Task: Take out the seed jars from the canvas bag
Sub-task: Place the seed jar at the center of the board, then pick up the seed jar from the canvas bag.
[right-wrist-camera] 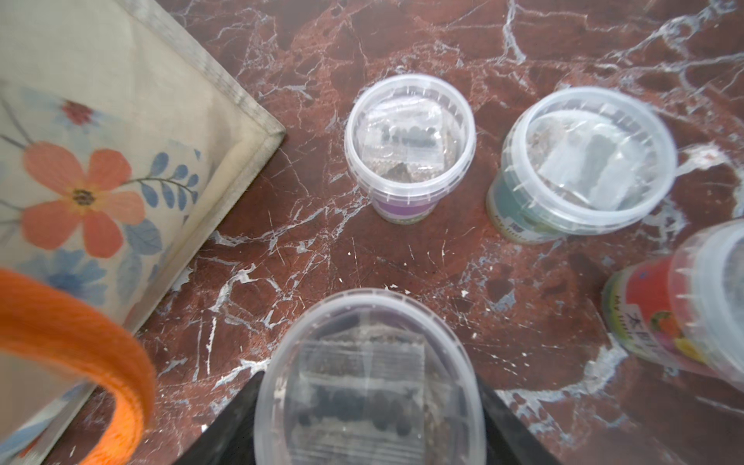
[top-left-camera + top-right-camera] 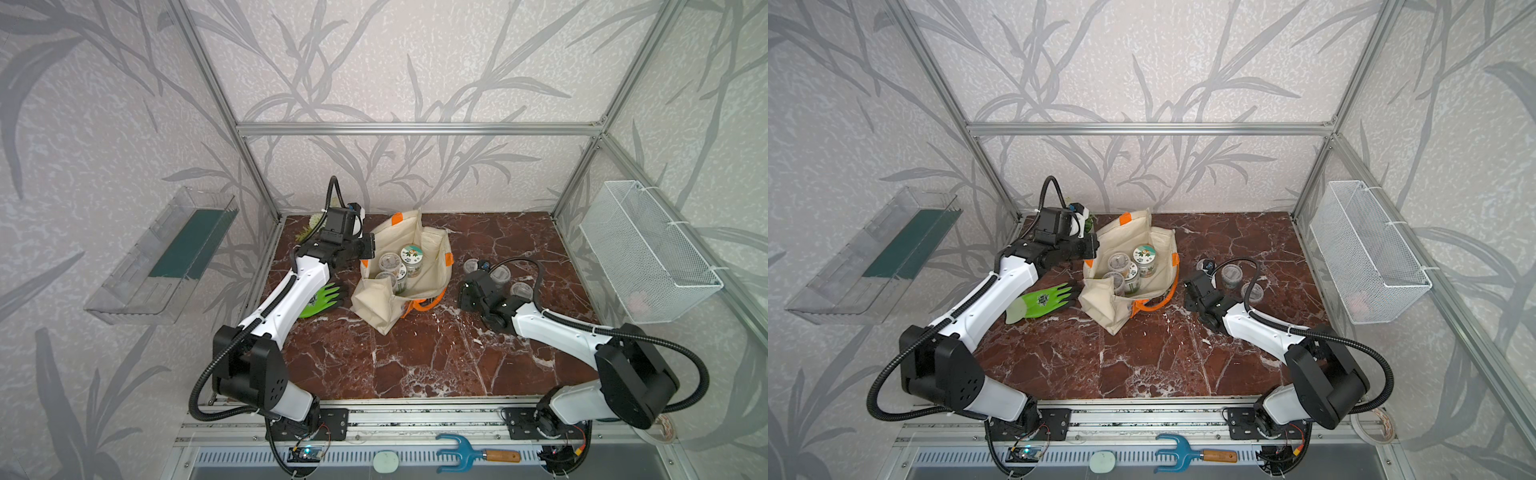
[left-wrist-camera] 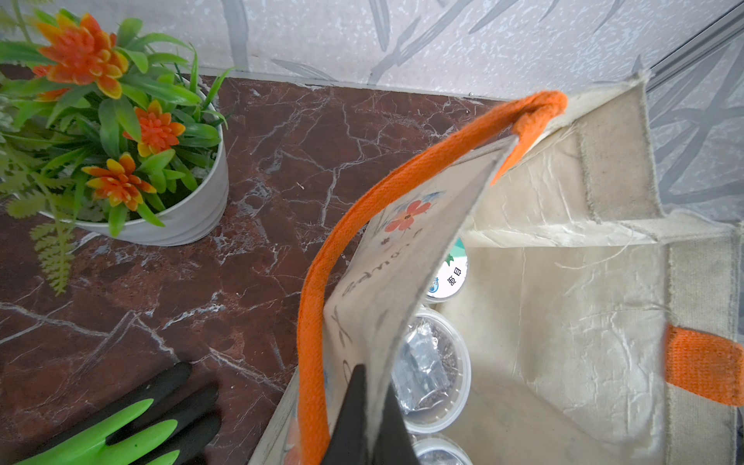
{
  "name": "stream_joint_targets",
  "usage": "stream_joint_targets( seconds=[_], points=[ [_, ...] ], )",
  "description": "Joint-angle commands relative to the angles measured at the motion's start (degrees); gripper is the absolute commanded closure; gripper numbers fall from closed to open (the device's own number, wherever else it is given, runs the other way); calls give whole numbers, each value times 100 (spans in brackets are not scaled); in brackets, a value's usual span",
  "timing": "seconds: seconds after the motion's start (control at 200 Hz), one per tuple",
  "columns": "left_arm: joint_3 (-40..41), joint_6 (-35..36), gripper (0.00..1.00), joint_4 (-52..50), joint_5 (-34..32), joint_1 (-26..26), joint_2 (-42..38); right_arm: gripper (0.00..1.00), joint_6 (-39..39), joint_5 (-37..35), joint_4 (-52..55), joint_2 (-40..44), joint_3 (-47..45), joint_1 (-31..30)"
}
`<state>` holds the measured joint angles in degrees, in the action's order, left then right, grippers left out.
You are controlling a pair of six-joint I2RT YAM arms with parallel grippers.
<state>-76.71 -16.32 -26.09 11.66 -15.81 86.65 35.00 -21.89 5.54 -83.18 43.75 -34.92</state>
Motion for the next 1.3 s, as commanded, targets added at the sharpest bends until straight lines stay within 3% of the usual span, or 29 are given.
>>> stream_joint_targets(
  seconds=[0.0, 0.21, 0.44, 0.58, 0.73, 0.86, 0.95, 1.09, 1.295],
  points=[
    [7, -12, 100, 70, -41, -28, -228, 35, 83, 42, -545, -157, -139, -4],
    [44, -3, 100, 86, -103, -27, -272, 31, 269, 30, -756, -255, -327, 2],
    [57, -8, 100, 101, -103, -27, -282, 9, 522, 203, -530, -82, -339, 163],
    [65, -12, 100, 121, -69, -29, -274, 0, 584, 279, -32, 554, -356, 456],
    [55, -4, 100, 113, -14, -27, -263, 1, 605, 370, 850, 1550, -167, 954],
    [110, -21, 100, 174, 62, -27, -295, 1, 199, 160, 1528, 2041, 473, 962],
    [117, -38, 100, 219, 121, -28, -298, 1, -111, 145, 1841, 2041, 1078, 702],
    [110, -30, 100, 218, 192, -27, -255, 1, -623, -358, 1989, 1678, 1946, -200],
    [148, -38, 100, 188, 206, -28, -261, 1, -1192, 394, 2129, 717, 3044, -823]
  ],
)
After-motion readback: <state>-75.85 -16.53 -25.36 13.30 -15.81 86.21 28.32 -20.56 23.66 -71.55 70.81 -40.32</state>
